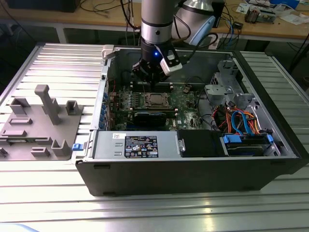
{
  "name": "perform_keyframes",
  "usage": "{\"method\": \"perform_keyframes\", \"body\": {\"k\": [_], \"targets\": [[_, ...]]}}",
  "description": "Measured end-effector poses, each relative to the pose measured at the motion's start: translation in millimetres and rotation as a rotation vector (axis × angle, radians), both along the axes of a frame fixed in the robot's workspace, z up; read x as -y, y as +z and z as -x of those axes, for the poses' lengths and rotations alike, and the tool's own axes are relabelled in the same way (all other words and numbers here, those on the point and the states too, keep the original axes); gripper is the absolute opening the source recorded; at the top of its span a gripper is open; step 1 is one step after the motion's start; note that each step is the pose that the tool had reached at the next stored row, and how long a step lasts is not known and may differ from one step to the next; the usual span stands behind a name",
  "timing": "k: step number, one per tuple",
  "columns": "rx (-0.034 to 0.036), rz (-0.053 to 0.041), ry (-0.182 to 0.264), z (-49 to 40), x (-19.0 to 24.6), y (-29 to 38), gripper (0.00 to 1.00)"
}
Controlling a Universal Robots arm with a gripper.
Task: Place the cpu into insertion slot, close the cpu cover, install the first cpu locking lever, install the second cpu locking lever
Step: 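Install the first cpu locking lever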
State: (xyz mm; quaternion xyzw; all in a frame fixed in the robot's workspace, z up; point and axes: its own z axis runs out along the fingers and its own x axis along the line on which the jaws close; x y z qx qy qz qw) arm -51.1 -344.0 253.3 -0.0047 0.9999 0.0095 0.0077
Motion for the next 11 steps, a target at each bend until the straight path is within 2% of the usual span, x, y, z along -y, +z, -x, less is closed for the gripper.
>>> {"method": "perform_keyframes", "body": {"k": [11], "targets": [[0.0004,0.0,0.0,23.7,-0.2,0.0,0.11]]}}
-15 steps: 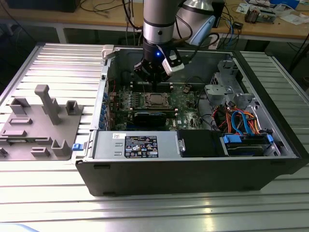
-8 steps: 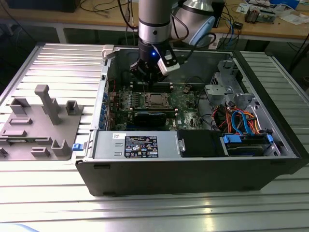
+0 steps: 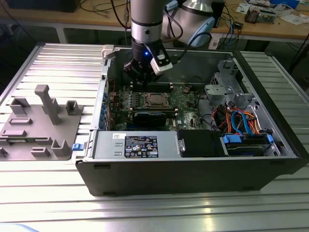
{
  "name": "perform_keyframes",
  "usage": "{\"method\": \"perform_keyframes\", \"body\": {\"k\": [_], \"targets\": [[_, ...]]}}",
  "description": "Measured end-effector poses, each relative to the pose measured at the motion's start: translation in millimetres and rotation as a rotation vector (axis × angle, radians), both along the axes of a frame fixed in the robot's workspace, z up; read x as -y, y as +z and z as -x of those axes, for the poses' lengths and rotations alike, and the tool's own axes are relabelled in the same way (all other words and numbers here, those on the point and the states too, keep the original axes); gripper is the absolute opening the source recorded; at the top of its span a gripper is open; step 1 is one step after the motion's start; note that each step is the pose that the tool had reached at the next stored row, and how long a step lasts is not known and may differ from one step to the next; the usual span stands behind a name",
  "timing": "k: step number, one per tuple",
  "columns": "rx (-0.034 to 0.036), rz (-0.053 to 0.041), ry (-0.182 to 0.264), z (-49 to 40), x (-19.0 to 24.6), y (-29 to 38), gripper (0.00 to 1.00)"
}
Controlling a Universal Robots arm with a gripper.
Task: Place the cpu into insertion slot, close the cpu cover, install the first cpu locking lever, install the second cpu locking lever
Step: 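Install the first cpu locking lever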
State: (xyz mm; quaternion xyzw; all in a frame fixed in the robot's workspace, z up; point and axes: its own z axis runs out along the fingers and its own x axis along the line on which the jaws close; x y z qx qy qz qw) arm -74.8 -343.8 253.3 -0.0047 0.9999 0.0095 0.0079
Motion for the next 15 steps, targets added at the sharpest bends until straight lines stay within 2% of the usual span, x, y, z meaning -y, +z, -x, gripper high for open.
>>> {"method": "perform_keyframes", "body": {"k": [8,15], "targets": [[0.0015,-0.0006,-0.002,7.4,-0.7,0.0,0.11],[0.0015,-0.0058,-0.002,15.3,-4.6,0.0,0.11]]}}
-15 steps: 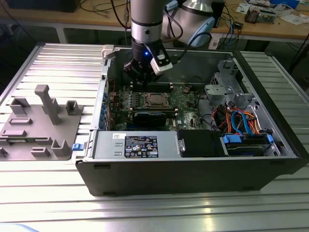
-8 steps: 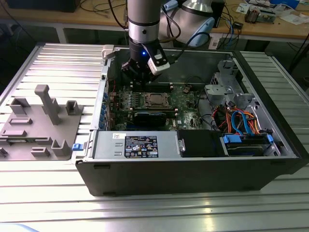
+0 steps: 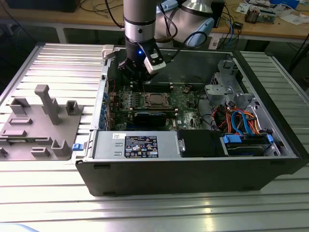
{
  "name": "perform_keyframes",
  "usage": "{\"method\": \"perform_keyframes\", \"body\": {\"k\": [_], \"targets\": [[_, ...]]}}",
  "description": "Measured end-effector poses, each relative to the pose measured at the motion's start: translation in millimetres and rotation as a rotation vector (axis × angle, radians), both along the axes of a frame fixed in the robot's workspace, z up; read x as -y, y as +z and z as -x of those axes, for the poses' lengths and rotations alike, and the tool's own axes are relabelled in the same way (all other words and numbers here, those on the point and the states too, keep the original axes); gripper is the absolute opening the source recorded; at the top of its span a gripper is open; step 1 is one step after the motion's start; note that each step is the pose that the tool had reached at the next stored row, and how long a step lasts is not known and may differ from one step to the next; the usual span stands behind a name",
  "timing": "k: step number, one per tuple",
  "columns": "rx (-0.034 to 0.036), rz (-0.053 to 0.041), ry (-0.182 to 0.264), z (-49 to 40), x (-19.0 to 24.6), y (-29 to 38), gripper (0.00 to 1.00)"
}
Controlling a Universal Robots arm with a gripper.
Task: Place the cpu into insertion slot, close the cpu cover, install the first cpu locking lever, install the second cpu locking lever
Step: 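Install the first cpu locking lever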
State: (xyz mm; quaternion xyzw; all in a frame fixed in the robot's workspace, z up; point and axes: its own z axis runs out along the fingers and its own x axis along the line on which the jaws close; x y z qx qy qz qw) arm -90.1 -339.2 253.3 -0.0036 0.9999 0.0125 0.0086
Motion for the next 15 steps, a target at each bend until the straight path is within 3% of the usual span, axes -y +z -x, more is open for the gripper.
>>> {"method": "perform_keyframes", "body": {"k": [15], "targets": [[0.0,-0.0018,0.0,4.6,-17.9,1.3,0.11]]}}
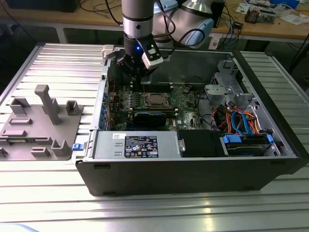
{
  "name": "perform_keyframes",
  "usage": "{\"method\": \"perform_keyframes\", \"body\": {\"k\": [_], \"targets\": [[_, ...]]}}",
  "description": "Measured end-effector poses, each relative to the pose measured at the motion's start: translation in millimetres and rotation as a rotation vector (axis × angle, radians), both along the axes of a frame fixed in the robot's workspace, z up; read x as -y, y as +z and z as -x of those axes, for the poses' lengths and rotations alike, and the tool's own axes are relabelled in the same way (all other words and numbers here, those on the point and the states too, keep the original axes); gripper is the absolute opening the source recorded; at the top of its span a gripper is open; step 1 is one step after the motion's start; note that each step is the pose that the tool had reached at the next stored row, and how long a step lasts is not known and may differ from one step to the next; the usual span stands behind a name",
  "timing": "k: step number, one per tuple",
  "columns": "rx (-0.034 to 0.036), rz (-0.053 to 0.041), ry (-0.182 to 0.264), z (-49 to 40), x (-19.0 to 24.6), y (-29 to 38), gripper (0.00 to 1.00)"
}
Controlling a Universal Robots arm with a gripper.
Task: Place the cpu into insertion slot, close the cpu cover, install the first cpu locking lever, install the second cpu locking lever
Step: 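Install the first cpu locking lever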
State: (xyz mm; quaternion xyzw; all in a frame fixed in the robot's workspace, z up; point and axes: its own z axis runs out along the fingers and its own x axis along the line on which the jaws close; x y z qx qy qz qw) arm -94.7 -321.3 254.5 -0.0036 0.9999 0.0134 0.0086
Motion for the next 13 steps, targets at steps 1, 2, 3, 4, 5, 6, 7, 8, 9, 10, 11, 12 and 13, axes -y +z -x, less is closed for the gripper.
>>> {"method": "perform_keyframes", "body": {"k": [1,2,3,4,5,6,7,8,9,10,11,12,13], "targets": [[0.0,0.0,0.0,0.1,-0.9,0.1,0.11],[0.0,0.0,0.0,0.3,-2.1,0.2,0.11],[0.0,-0.0001,0.0,0.5,-2.9,0.3,0.11],[0.0001,0.0,0.0,0.6,-4.2,0.5,0.11],[0.0,0.0,0.0,0.8,-5.1,0.6,0.11],[0.0001,0.0,0.0,0.9,-6.0,0.8,0.11],[0.0001,0.0,0.0,1.0,-7.0,1.2,0.11],[0.0002,0.0,0.0,1.1,-7.9,1.5,0.11],[0.0003,0.0,0.0,1.2,-8.8,1.8,0.11],[0.0006,-0.0001,0.0,1.2,-9.7,2.2,0.11],[0.0007,-0.0001,0.0,1.2,-10.6,2.6,0.11],[0.0012,-0.0001,0.0,1.2,-11.7,3.1,0.11],[0.0017,0.0,0.0,1.2,-12.3,3.3,0.11]]}}
